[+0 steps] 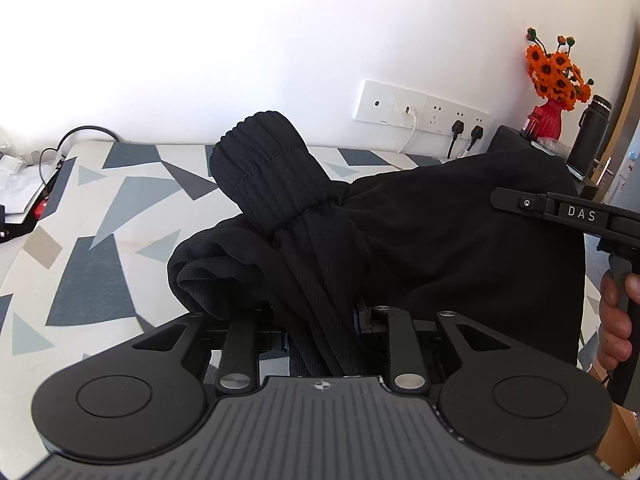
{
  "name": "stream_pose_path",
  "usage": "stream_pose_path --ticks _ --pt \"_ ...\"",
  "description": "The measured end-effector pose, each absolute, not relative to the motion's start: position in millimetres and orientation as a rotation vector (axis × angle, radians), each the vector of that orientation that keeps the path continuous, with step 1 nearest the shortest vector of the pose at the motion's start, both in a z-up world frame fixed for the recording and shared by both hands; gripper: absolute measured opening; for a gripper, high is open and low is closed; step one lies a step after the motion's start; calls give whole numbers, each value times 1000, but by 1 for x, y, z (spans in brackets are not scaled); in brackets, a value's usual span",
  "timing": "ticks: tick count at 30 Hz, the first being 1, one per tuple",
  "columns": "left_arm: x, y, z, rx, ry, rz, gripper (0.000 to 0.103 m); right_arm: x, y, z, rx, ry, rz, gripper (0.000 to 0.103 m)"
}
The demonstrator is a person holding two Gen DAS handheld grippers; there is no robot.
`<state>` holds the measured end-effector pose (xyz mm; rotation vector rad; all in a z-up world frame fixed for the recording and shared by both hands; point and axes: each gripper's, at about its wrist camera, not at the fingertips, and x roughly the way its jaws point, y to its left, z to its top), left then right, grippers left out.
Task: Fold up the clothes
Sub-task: 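Lift the folded trousers off the bed with both grippers, then carry the held trousers with both grippers toward the tan chair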
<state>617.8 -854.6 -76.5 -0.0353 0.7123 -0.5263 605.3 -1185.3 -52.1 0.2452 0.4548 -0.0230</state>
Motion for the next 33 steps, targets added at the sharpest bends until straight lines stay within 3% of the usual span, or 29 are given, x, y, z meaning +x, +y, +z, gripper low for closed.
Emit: stream_pose_path --ticks 24,33 --pt "471 -821 -43 -165 665 -37 26 594 -1133 -33 160 484 448 19" --pt "400 -769 -33 -250 661 188 26 574 -1058 -26 113 528 669 19"
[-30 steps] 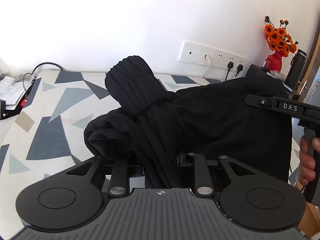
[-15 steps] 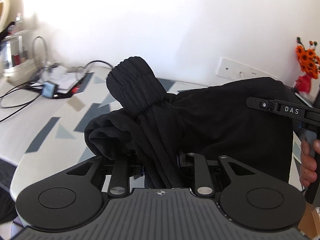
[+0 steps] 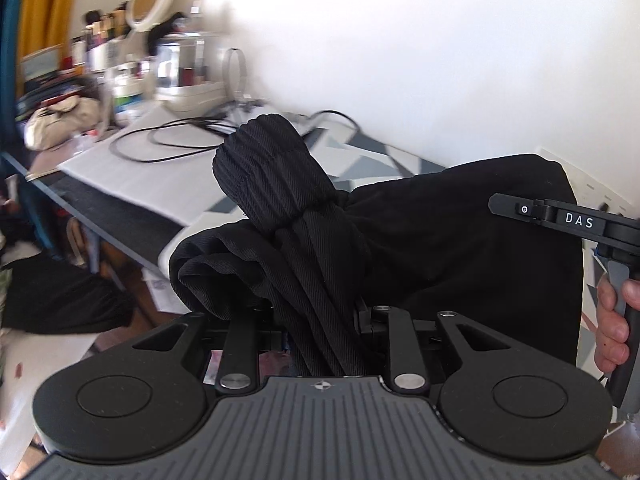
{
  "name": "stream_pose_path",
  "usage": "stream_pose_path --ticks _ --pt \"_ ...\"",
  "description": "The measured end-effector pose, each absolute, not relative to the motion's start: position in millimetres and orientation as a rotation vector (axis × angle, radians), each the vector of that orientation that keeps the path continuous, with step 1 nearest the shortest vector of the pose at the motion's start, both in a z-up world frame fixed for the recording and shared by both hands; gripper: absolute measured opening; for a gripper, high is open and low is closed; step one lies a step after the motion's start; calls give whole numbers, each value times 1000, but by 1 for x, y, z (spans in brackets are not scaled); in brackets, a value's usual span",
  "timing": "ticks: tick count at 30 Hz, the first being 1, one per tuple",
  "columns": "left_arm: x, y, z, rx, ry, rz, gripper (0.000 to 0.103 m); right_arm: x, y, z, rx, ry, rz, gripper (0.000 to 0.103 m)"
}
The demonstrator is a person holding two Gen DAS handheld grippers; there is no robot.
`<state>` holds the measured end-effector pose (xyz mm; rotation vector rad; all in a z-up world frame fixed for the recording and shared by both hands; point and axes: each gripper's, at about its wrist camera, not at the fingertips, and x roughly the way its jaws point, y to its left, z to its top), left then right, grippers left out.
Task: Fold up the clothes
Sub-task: 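Carry the held trousers with both grippers toward the tan chair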
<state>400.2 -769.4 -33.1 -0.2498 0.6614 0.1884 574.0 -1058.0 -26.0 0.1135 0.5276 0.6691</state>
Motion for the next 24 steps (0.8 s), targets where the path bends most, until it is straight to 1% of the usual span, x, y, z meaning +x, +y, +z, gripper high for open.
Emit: stream_pose_path --ticks 6,10,18,24 --pt "345 -709 -25 -309 624 342 26 550 -964 -9 56 517 832 19" --pt "296 -660 -17 -337 593 435 26 518 -889 4 20 506 935 19" --pt "186 -565 -5 -370 548 661 26 424 -724 20 -38 520 1168 19" --pt "116 -514 0 -394 534 840 26 352 -616 16 -57 550 1339 19"
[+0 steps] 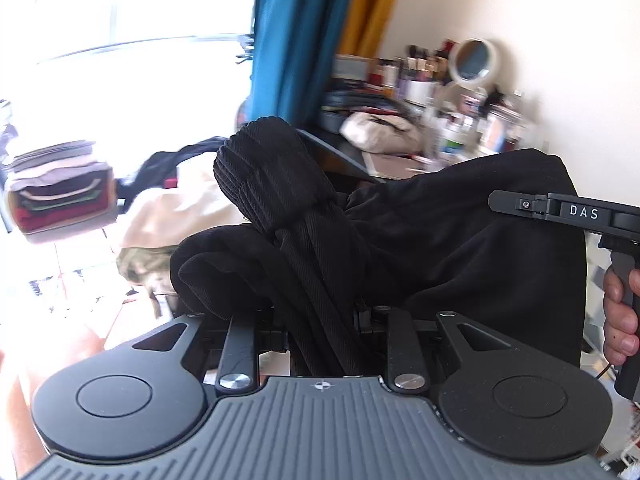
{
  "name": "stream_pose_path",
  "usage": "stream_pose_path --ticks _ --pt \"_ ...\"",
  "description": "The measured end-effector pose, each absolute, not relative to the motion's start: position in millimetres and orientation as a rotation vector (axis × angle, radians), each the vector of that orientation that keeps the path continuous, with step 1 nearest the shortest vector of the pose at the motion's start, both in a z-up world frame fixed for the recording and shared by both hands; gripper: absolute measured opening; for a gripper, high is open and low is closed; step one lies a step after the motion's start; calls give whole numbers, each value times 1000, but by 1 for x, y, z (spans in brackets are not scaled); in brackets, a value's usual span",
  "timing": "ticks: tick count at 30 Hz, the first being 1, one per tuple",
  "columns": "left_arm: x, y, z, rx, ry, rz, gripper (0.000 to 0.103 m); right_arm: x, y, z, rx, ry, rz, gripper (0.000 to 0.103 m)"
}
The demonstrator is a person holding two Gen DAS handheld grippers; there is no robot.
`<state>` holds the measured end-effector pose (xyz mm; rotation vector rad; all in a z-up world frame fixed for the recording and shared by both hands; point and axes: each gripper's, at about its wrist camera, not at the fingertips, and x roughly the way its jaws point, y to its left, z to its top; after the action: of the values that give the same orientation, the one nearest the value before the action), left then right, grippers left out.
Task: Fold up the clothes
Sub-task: 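Carry the held trousers with both grippers toward the tan chair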
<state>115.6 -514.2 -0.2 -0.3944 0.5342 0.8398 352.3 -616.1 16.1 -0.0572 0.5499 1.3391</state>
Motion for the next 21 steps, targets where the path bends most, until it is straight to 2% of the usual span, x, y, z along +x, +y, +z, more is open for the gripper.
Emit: stream_pose_path --ticks 12,21 --pt "52 -420 -15 -506 491 1098 26 262 -455 11 -137 580 1601 18" --pt "45 -324 -19 -549 482 1227 26 253 -327 12 -190 550 1733 18"
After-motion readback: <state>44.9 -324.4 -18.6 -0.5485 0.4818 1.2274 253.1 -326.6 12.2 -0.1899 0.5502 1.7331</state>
